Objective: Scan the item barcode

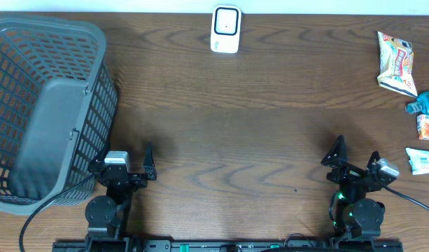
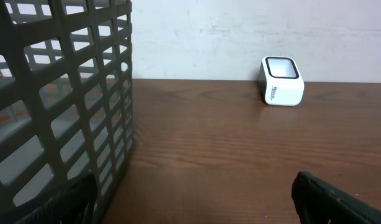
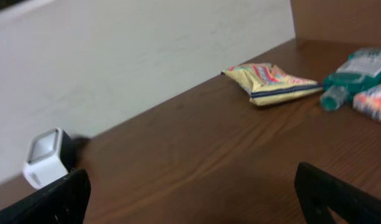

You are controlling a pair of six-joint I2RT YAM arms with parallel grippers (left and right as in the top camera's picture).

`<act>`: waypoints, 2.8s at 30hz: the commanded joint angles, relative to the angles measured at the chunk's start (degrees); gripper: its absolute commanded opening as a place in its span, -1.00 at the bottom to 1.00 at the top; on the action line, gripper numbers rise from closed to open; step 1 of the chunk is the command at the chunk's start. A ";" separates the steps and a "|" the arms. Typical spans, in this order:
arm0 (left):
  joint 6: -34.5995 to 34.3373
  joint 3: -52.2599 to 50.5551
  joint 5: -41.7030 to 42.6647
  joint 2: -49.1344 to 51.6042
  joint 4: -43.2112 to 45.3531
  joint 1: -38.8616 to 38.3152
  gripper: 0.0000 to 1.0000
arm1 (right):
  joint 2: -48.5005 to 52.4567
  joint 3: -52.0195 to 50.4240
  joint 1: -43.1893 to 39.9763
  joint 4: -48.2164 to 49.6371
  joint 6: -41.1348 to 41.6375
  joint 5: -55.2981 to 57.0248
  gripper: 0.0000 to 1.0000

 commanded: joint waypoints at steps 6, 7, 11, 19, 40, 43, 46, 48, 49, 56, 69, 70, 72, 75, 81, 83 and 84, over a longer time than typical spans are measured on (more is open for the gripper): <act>0.33 -0.98 0.13 -0.50 -1.92 -0.17 0.96 | -0.33 -0.07 -0.44 -0.55 -15.54 -5.68 0.98; 0.33 -0.98 0.13 -0.50 -1.92 -0.17 0.96 | -0.33 -0.07 -0.44 -0.79 -16.63 -6.08 0.99; 0.33 -0.98 0.11 -0.50 -1.95 -0.17 0.96 | -0.33 -0.07 -0.44 -0.96 -20.11 -6.91 0.99; 0.33 -0.98 0.11 -0.50 -1.95 -0.17 0.96 | -0.31 -0.07 -0.44 -0.92 -20.09 -6.51 0.98; 0.33 -0.98 0.13 -0.37 -1.95 -0.17 0.96 | -0.31 -0.07 -0.44 -0.92 -20.09 -6.51 0.99; 0.31 -0.98 0.13 -0.37 -1.95 -0.17 0.96 | -0.31 -0.07 -0.44 -0.92 -20.09 -6.54 0.99; 0.33 -0.98 0.13 -0.37 -1.95 -0.17 0.96 | -0.31 -0.07 -0.44 -0.92 -20.09 -6.51 0.99; 0.33 -0.98 0.13 -0.37 -1.95 -0.17 0.96 | -0.31 -0.07 -0.44 -0.92 -20.09 -6.54 0.98; 0.31 -0.98 0.11 -0.37 -1.95 -0.17 0.96 | -0.31 -0.07 -0.44 -0.92 -20.09 -6.54 0.99; 0.33 -0.98 0.13 -0.37 -1.95 -0.17 0.96 | -0.31 -0.07 -0.44 -0.92 -20.09 -6.51 0.99; 0.33 -0.98 0.13 -0.37 -1.95 -0.17 0.96 | -0.31 -0.07 -0.44 -0.92 -20.09 -6.54 0.99; 0.33 -0.98 0.13 -0.37 -1.95 -0.17 0.96 | -0.31 -0.07 -0.44 -0.92 -20.09 -6.54 0.98; 0.33 -0.98 0.13 -0.37 -1.95 -0.17 0.96 | -0.31 -0.07 -0.44 -0.92 -20.09 -6.54 0.98; 0.33 -0.98 0.13 -0.37 -1.95 -0.17 0.96 | -0.31 -0.07 -0.44 -0.92 -20.09 -6.54 0.99; 0.33 -0.98 0.13 -0.37 -1.95 -0.17 0.96 | -0.31 -0.07 -0.44 -0.92 -20.09 -6.54 0.98; 0.31 -0.98 0.13 -0.37 -1.95 -0.17 0.96 | -0.31 -0.07 -0.44 -0.92 -20.09 -6.54 0.99; 0.33 -0.98 0.13 -0.37 -1.95 -0.17 0.96 | -0.31 -0.07 -0.44 -0.92 -20.09 -6.54 0.98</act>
